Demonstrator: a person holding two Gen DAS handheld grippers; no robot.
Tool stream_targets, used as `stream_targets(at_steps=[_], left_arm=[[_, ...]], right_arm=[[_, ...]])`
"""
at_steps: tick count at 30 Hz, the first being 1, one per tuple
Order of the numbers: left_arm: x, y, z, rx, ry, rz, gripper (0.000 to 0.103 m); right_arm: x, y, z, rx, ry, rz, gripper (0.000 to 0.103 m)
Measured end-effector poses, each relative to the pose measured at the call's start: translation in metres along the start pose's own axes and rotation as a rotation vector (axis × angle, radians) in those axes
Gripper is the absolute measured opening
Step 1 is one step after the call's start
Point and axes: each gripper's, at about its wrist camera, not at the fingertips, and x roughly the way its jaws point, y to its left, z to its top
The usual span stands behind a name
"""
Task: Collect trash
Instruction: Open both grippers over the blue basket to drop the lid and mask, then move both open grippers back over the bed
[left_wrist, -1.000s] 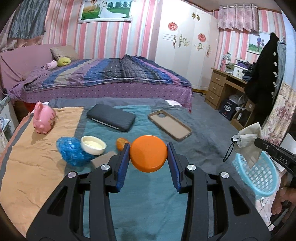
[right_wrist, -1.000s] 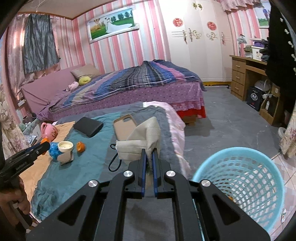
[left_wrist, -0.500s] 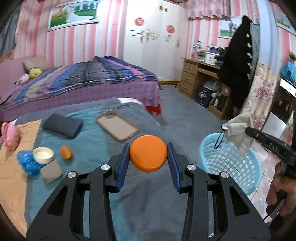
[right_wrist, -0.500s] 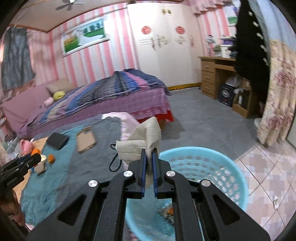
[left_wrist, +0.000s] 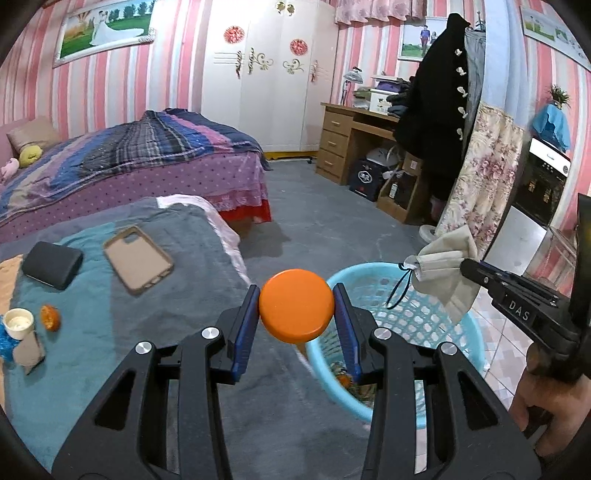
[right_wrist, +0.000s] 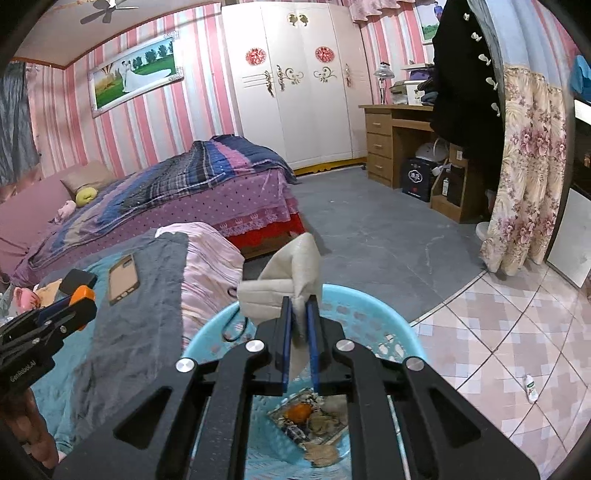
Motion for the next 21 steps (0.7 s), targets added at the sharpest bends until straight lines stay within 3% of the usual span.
stream_targets(at_steps=[2, 3, 4, 13, 14, 15, 21], left_arm=[[0.005, -0.007, 0.000, 0.004, 0.008, -0.009, 0.039], [0.008, -0.009, 0.000, 0.003, 0.009, -0.012, 0.039], [0.009, -0.011, 0.001, 0.001, 0.010, -0.015, 0.039], [0.026, -0.040, 0.002, 0.027, 0.039, -0.072, 0.039], [0.026, -0.044, 0.002, 0.032, 0.037, -0.080, 0.045], [0.024, -0.045, 0.002, 0.032, 0.025, -0.079, 0.058], [0.014, -0.026, 0.008, -0.004, 0.000, -0.038, 0.060]], right_arm=[[0.001, -0.001, -0.002, 0.008, 0.011, -0.018, 0.023], [0.001, -0.003, -0.002, 0.011, 0.010, -0.027, 0.043], [0.001, -0.004, -0.001, 0.014, 0.006, -0.025, 0.053], [-0.004, -0.026, -0.001, 0.115, -0.053, -0.087, 0.053], [-0.002, -0.028, -0.001, 0.119, -0.044, -0.085, 0.053], [-0.002, -0.030, -0.001, 0.120, -0.043, -0.087, 0.053], [-0.001, -0.027, 0.001, 0.096, -0.031, -0.062, 0.053]])
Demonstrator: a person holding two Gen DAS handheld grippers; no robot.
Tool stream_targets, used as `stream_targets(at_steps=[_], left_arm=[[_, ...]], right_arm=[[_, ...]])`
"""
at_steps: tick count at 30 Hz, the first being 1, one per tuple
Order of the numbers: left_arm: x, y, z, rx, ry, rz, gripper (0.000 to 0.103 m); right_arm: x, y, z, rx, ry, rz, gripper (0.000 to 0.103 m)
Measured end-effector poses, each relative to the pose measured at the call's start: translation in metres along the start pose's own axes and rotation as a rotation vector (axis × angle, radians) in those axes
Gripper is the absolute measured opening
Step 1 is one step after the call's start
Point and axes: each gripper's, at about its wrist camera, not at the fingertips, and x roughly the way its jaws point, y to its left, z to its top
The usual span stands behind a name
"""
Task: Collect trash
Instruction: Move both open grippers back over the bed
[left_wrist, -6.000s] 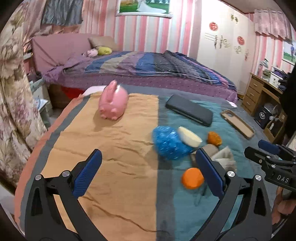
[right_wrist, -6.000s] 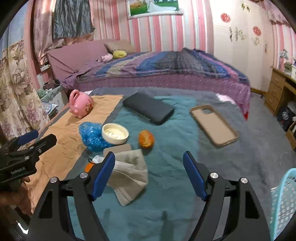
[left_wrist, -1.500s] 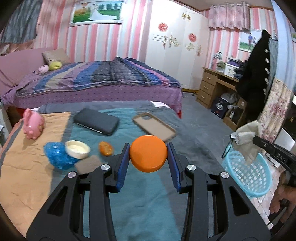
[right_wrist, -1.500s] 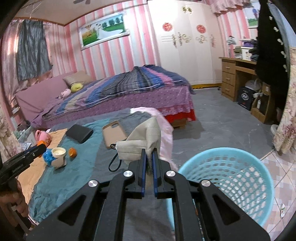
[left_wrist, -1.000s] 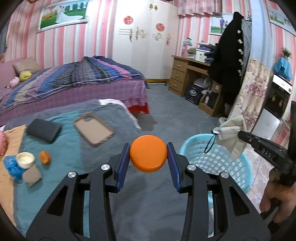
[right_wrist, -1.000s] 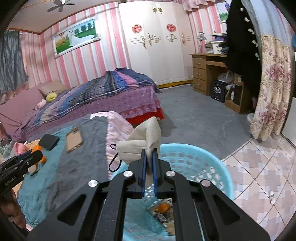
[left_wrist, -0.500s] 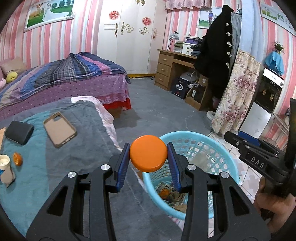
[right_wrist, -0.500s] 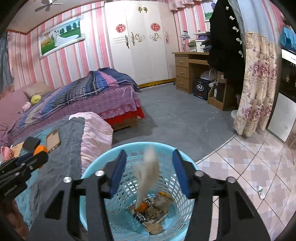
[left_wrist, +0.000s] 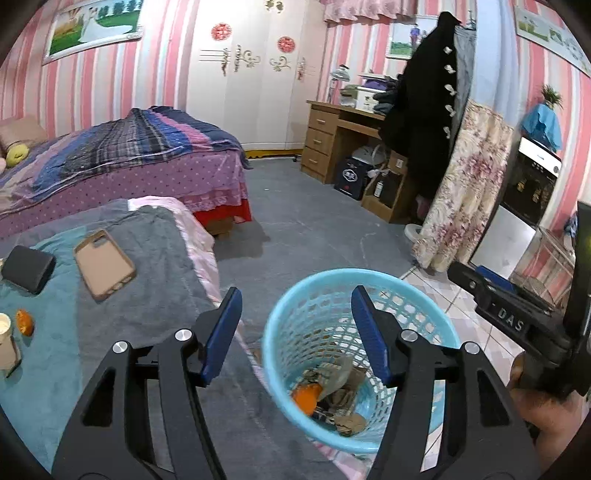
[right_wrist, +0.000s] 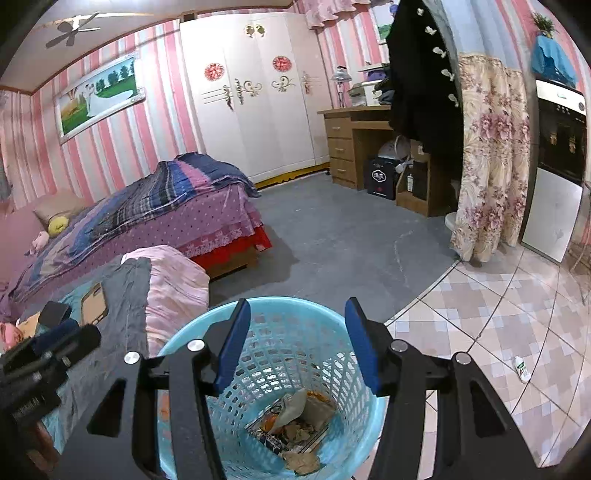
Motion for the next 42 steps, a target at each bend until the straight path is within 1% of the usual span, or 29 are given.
stream_targets(at_steps=[6, 8, 9, 10, 12, 15, 16, 17, 18, 19, 21, 22, 23, 25, 26, 28, 29, 33, 34, 36, 37, 38, 40, 42], left_arm=[[-0.020, 0.038, 0.002, -0.034, -0.004, 0.063, 0.061], [-0.031, 0.057, 0.000, -0.046, -0.008, 0.108, 0.063], [-0.036, 0.067, 0.000, -0.054, -0.011, 0.123, 0.064], [-0.041, 0.075, 0.000, -0.062, -0.014, 0.138, 0.064], [-0.054, 0.100, -0.003, -0.078, -0.018, 0.186, 0.065], [-0.070, 0.141, -0.009, -0.125, -0.019, 0.243, 0.066], [-0.074, 0.153, -0.011, -0.146, -0.020, 0.254, 0.067], [-0.080, 0.167, -0.015, -0.175, -0.020, 0.263, 0.069], [-0.086, 0.181, -0.019, -0.195, -0.018, 0.268, 0.071], [-0.092, 0.191, -0.022, -0.203, -0.017, 0.275, 0.072], [-0.105, 0.212, -0.032, -0.206, -0.023, 0.316, 0.073], [-0.110, 0.220, -0.036, -0.214, -0.027, 0.329, 0.073], [-0.116, 0.231, -0.041, -0.230, -0.029, 0.337, 0.074], [-0.125, 0.252, -0.048, -0.269, -0.034, 0.356, 0.074], [-0.132, 0.266, -0.053, -0.292, -0.038, 0.368, 0.074], [-0.141, 0.284, -0.059, -0.302, -0.036, 0.392, 0.074], [-0.144, 0.290, -0.060, -0.303, -0.035, 0.405, 0.074], [-0.163, 0.328, -0.073, -0.339, -0.035, 0.455, 0.074], [-0.168, 0.338, -0.077, -0.355, -0.033, 0.466, 0.074], [-0.172, 0.353, -0.083, -0.374, -0.029, 0.487, 0.075], [-0.175, 0.361, -0.087, -0.383, -0.025, 0.502, 0.075], [-0.176, 0.366, -0.091, -0.392, -0.021, 0.513, 0.075], [-0.179, 0.376, -0.099, -0.412, -0.012, 0.520, 0.075], [-0.181, 0.382, -0.102, -0.409, -0.006, 0.532, 0.076]], right_arm=[[-0.001, 0.020, 0.000, -0.036, 0.001, 0.037, 0.053], [-0.003, 0.037, -0.001, -0.063, -0.001, 0.074, 0.053], [-0.003, 0.039, -0.002, -0.065, -0.001, 0.077, 0.055], [-0.004, 0.052, -0.002, -0.084, -0.002, 0.102, 0.056], [-0.005, 0.063, -0.003, -0.098, 0.000, 0.120, 0.056], [-0.006, 0.098, -0.007, -0.152, 0.011, 0.185, 0.058], [-0.007, 0.103, -0.008, -0.158, 0.013, 0.194, 0.059], [-0.008, 0.118, -0.011, -0.176, 0.022, 0.220, 0.060], [-0.009, 0.120, -0.011, -0.178, 0.023, 0.222, 0.060], [-0.009, 0.132, -0.014, -0.191, 0.026, 0.238, 0.060], [-0.011, 0.151, -0.018, -0.213, 0.034, 0.255, 0.060], [-0.011, 0.151, -0.018, -0.213, 0.034, 0.255, 0.060], [-0.012, 0.168, -0.021, -0.222, 0.042, 0.285, 0.060], [-0.013, 0.183, -0.024, -0.229, 0.047, 0.302, 0.065], [-0.013, 0.197, -0.027, -0.240, 0.054, 0.322, 0.065], [-0.012, 0.229, -0.037, -0.282, 0.068, 0.361, 0.067], [-0.012, 0.235, -0.038, -0.293, 0.071, 0.364, 0.067], [-0.009, 0.289, -0.054, -0.349, 0.097, 0.399, 0.070], [-0.009, 0.297, -0.056, -0.354, 0.100, 0.404, 0.070], [-0.010, 0.323, -0.065, -0.362, 0.125, 0.451, 0.071], [-0.010, 0.329, -0.067, -0.363, 0.132, 0.463, 0.072], [-0.009, 0.346, -0.075, -0.373, 0.152, 0.491, 0.073], [-0.009, 0.360, -0.081, -0.389, 0.163, 0.507, 0.075], [-0.008, 0.380, -0.091, -0.426, 0.181, 0.533, 0.075]])
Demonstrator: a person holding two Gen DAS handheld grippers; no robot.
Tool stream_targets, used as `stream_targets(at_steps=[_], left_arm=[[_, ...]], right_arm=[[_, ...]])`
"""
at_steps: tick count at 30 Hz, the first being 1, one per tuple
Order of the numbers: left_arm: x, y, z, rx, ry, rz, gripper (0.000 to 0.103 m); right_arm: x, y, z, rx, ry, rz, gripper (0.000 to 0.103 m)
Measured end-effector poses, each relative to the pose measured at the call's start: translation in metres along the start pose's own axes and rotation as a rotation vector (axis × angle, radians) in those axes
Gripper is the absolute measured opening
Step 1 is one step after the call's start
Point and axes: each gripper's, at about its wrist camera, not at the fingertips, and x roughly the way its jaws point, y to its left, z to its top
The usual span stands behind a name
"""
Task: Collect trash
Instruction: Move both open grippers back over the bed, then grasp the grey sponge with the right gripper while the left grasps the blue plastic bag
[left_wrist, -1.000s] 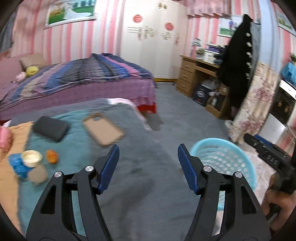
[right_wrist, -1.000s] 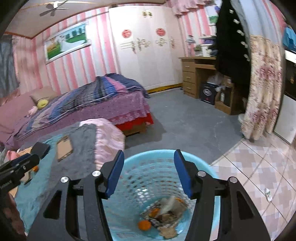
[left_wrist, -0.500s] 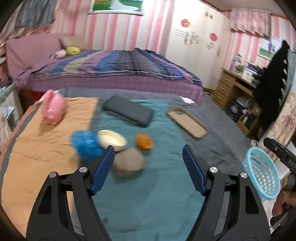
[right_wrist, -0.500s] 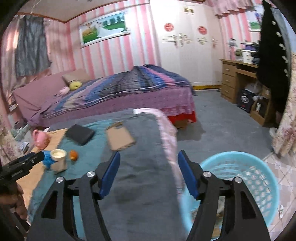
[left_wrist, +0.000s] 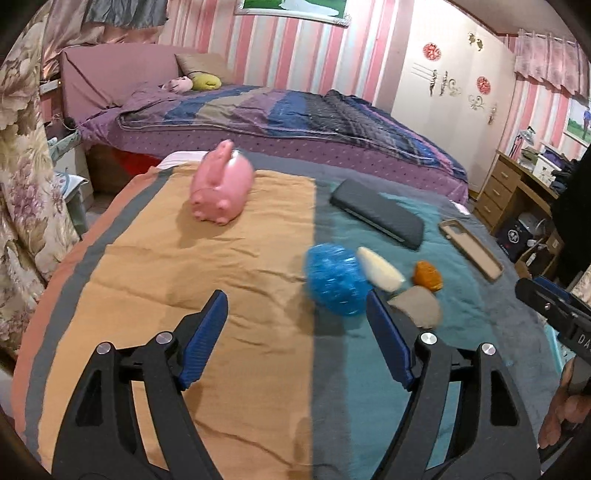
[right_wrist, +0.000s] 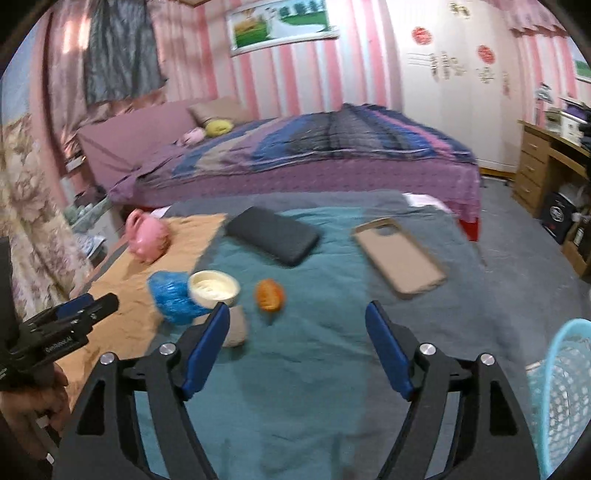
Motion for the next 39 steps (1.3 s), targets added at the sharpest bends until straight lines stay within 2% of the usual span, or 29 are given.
stream_targets(at_steps=[2, 9, 17, 29, 30, 31, 32, 39], left_arm=[[0.003, 0.008, -0.001, 0.001, 0.001, 0.011, 0.076], [0.018, 0.027, 0.000, -0.025, 0.025, 0.049, 0.076], [0.034, 0.032, -0.001, -0.046, 0.062, 0.055, 0.076], [0.036, 0.030, -0.005, -0.043, 0.074, 0.052, 0.078], [0.036, 0.030, -0.006, -0.038, 0.076, 0.049, 0.079], [0.036, 0.029, -0.007, -0.032, 0.078, 0.049, 0.079], [0.036, 0.027, -0.008, -0.019, 0.079, 0.048, 0.079], [0.036, 0.019, -0.005, -0.011, 0.058, 0.010, 0.081]], right_arm=[[0.012, 0.017, 0.000, -0.056, 0.011, 0.005, 0.075], [0.039, 0.043, -0.005, -0.089, 0.056, 0.031, 0.075], [0.066, 0.056, -0.011, -0.093, 0.106, 0.040, 0.075], [0.106, 0.071, -0.021, -0.121, 0.195, 0.066, 0.075], [0.110, 0.072, -0.023, -0.124, 0.212, 0.059, 0.072], [0.112, 0.072, -0.023, -0.119, 0.220, 0.055, 0.060], [0.112, 0.072, -0.023, -0.118, 0.221, 0.055, 0.055], [0.093, 0.064, -0.017, -0.086, 0.169, 0.097, 0.053]])
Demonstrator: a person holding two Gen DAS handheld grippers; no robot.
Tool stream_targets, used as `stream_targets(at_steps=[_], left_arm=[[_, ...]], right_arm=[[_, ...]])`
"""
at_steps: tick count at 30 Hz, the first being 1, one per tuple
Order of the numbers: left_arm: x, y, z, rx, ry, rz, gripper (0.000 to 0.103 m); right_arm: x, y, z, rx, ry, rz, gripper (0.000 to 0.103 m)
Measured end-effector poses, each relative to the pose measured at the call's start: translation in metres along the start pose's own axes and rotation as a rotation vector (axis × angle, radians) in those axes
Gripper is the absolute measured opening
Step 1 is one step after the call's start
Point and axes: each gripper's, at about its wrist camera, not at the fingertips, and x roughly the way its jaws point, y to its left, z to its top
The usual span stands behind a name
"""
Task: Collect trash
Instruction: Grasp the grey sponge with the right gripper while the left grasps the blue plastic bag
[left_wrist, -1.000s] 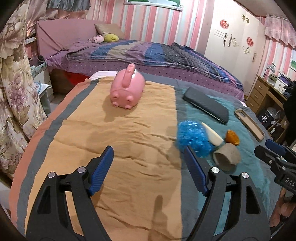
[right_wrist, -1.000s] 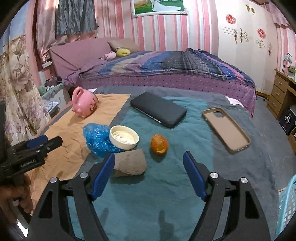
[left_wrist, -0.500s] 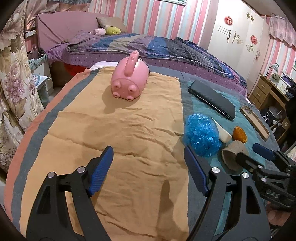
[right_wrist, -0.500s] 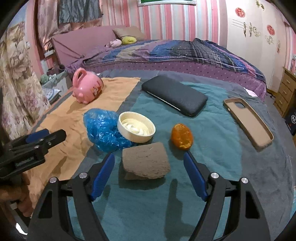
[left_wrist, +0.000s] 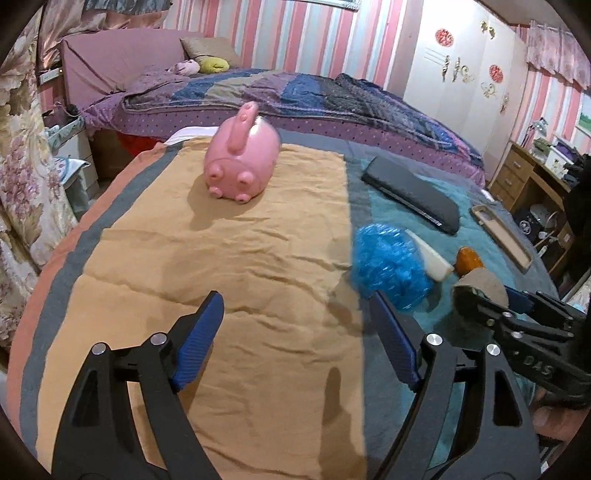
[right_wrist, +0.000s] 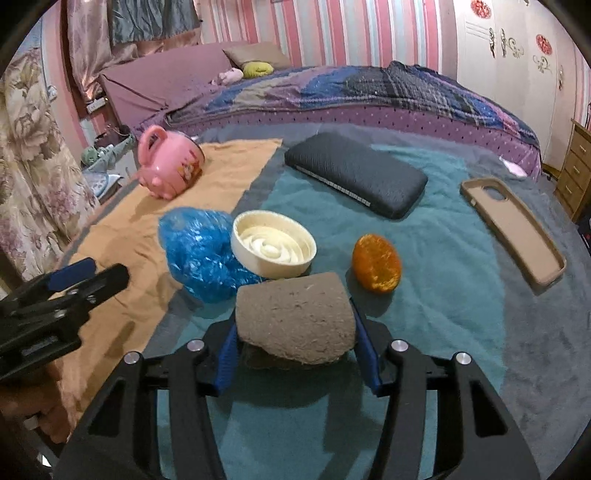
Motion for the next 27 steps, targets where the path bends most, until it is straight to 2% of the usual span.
stream_targets(at_steps=[7, 11, 13, 14, 15, 18, 21, 27], left_arm=[[0.008, -0.028, 0.006, 0.027, -0.021, -0.102, 0.083], [0.028, -0.058, 0.007, 0.094, 0.015, -0.059, 0.084], [0.039, -0.063, 0.006, 0.095, 0.048, -0.051, 0.078], [0.047, -0.064, 0.006, 0.087, 0.076, -0.059, 0.068], [0.052, -0.064, 0.006, 0.077, 0.101, -0.072, 0.053], [0.055, -0.061, 0.007, 0.050, 0.106, -0.096, 0.029], [0.043, -0.056, 0.009, 0.051, 0.072, -0.067, 0.024], [-0.003, -0.033, 0.013, 0.040, -0.021, -0.035, 0.022]], right_arm=[[-0.017, -0.024, 0.006, 0.021, -0.038, -0.013, 0.053], [-0.021, -0.034, 0.006, 0.038, -0.033, -0.015, 0.053], [-0.022, -0.040, 0.007, 0.043, -0.031, -0.021, 0.053], [-0.022, -0.042, 0.007, 0.044, -0.030, -0.022, 0.053], [-0.022, -0.045, 0.006, 0.045, -0.027, -0.024, 0.053], [-0.024, -0.054, 0.006, 0.049, -0.027, -0.031, 0.053], [-0.029, -0.064, 0.005, 0.061, -0.031, -0.033, 0.053], [-0.050, -0.083, 0.001, 0.091, -0.067, -0.043, 0.053]])
